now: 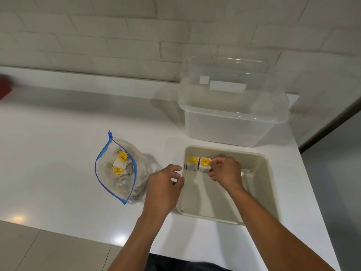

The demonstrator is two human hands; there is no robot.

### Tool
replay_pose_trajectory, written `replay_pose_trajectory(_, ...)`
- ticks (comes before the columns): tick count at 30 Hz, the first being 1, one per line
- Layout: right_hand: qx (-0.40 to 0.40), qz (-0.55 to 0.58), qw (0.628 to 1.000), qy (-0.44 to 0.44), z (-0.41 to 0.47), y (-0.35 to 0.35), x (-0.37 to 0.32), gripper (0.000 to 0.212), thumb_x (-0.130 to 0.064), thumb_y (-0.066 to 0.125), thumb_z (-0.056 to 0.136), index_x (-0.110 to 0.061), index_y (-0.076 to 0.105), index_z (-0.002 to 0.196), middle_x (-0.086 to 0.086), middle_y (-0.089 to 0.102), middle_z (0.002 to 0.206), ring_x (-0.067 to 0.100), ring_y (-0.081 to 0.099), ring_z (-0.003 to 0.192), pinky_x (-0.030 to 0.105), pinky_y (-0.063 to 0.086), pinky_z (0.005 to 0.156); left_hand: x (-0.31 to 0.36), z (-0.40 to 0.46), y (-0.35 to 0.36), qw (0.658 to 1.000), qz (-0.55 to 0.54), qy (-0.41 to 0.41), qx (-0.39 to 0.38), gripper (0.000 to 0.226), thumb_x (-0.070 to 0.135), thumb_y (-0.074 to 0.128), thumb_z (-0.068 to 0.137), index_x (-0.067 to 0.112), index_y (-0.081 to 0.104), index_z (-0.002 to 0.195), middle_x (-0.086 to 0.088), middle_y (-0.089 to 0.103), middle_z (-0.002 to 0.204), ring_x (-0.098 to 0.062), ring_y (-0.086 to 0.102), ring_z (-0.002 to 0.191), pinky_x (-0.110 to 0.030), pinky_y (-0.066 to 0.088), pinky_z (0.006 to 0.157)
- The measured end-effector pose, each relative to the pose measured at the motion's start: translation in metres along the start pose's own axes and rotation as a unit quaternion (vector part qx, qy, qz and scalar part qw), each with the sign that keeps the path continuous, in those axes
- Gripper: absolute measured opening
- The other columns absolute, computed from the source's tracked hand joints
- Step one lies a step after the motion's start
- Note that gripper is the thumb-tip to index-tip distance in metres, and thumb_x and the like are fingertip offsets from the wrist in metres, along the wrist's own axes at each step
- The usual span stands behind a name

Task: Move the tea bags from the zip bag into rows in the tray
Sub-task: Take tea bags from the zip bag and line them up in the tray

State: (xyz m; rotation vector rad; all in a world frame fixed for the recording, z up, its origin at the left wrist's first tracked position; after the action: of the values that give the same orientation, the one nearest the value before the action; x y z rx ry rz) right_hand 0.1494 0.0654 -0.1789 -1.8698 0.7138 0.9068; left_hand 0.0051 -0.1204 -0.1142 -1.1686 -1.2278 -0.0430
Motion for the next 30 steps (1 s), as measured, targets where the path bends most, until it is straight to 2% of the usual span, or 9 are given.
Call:
replay_pose_trajectory(4,0.002,0.015,1.0,0.008,-0.001,0.002,0.001,0.026,-0.007,0.057,0.088,-0.018,0.071,0.069,0.011,0.07,0.058,0.024,0.071,0.053,0.04,0.061,0.059,-0.002,0.0,0.0,1.0,-0.002,-0.006,-0.007,0.023,0.026,0.069,0.092,0.029,0.067,0.114,0.015,0.068,0.087,0.005,0.064,0.072,-0.003,0.041,0.063)
replay_pose_trajectory(8,0.005,0.011,1.0,0.009,-0.001,0.002,-0.001,0.028,-0.006,0.056,0.086,-0.019,0.07,0.066,0.009,0.067,0.054,0.023,0.068,0.048,0.037,0.058,0.056,-0.002,0.0,0.0,1.0,-0.008,-0.008,-0.01,0.023,0.026,0.069,0.092,0.028,0.068,0.115,0.014,0.069,0.088,0.001,0.067,0.075,-0.012,0.047,0.07)
replay_pose_trajectory(13,0.002,-0.008,1.0,0.007,-0.002,0.003,-0.001,0.023,-0.014,0.064,0.089,-0.019,0.071,0.067,0.004,0.064,0.049,0.022,0.064,0.045,0.035,0.058,0.053,-0.002,0.0,0.0,1.0,-0.006,-0.008,-0.01,0.023,0.027,0.068,0.092,0.029,0.067,0.115,0.015,0.068,0.087,0.004,0.065,0.074,-0.003,0.04,0.065)
replay_pose_trajectory(17,0.006,-0.06,0.998,-0.016,-0.006,-0.001,-0.009,0.025,-0.025,0.069,0.089,-0.016,0.071,0.065,0.009,0.07,0.059,0.025,0.069,0.05,0.041,0.062,0.056,-0.004,-0.001,0.0,1.0,-0.008,-0.007,-0.012,0.023,0.028,0.068,0.092,0.029,0.067,0.115,0.017,0.067,0.084,0.005,0.065,0.074,-0.005,0.042,0.067)
replay_pose_trajectory(22,-0.016,-0.099,0.995,0.001,-0.007,-0.001,-0.01,0.016,-0.018,0.068,0.083,-0.014,0.072,0.068,0.013,0.072,0.065,0.026,0.07,0.05,0.042,0.061,0.052,-0.004,0.0,0.0,1.0,-0.009,-0.004,-0.009,0.023,0.029,0.069,0.092,0.03,0.068,0.115,0.02,0.066,0.082,0.007,0.064,0.071,-0.001,0.041,0.064)
replay_pose_trajectory(26,-0.024,-0.11,0.994,0.011,-0.009,-0.001,-0.009,0.017,-0.018,0.073,0.082,-0.017,0.069,0.065,0.016,0.071,0.064,0.028,0.07,0.051,0.035,0.06,0.049,-0.004,-0.001,-0.001,1.0,-0.003,-0.002,-0.01,0.024,0.03,0.068,0.092,0.031,0.067,0.116,0.02,0.067,0.084,0.007,0.064,0.071,0.0,0.04,0.063)
replay_pose_trajectory(30,-0.015,-0.109,0.994,0.004,-0.008,0.0,-0.009,0.017,-0.02,0.074,0.08,-0.013,0.071,0.066,0.016,0.07,0.062,0.031,0.07,0.053,0.045,0.061,0.053,-0.004,-0.001,-0.001,1.0,-0.005,-0.006,-0.012,0.024,0.03,0.068,0.093,0.03,0.067,0.116,0.019,0.068,0.085,0.008,0.064,0.071,0.0,0.04,0.063)
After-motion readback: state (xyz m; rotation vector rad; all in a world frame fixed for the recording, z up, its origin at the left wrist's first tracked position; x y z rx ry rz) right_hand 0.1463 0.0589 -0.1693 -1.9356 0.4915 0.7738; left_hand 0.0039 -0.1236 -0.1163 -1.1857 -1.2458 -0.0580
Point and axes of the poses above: each hand's wrist, its own z-axis towards the middle knuckle, its own y-axis out of the palm, x = y × z, the point moved 8 cm from there along z, towards the middle knuckle
